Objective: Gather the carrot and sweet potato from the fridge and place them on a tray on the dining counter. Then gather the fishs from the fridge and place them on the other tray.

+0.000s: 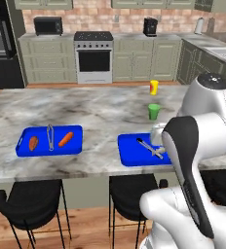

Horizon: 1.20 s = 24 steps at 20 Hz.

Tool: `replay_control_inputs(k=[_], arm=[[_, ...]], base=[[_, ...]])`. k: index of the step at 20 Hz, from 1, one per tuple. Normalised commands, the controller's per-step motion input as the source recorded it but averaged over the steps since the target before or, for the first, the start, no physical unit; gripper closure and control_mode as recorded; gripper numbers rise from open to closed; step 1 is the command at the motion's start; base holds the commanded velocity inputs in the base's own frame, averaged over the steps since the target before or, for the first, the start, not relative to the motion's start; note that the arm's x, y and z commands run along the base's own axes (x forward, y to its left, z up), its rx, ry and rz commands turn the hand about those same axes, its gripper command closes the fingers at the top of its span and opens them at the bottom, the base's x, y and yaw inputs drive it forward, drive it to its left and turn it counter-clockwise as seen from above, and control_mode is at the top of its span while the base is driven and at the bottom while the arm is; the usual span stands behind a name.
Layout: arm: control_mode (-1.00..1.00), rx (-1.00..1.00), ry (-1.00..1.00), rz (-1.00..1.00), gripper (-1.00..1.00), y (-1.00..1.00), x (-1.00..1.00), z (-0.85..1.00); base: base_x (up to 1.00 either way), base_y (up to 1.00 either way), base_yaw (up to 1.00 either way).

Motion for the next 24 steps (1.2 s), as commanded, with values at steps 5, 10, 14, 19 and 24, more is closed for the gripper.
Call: replay_control_inputs(k=[5,10,14,19,24], arm=[[-1.0,0.04,0.1,0.04,1.0,-0.42,0.85,-0.2],[-1.0,0.0,0.09,0.0,1.0,-0.11,0.65,-0.44],[-1.0,0.0,0.01,0.01,1.0,-0.05,0.62,-0.63],[-1.0,0.0,0.0,0.01,1.0,-0.15,0.7,-0.5],[-1.0,0.0,-0.01,0.02,1.0,-0.25,0.66,-0.57]], base=[[0.0,0.0,0.0],[0.0,0.0,0.0],[0.0,0.0,0.0],[0.0,0.0,0.0],[0.0,0.0,0.0]])
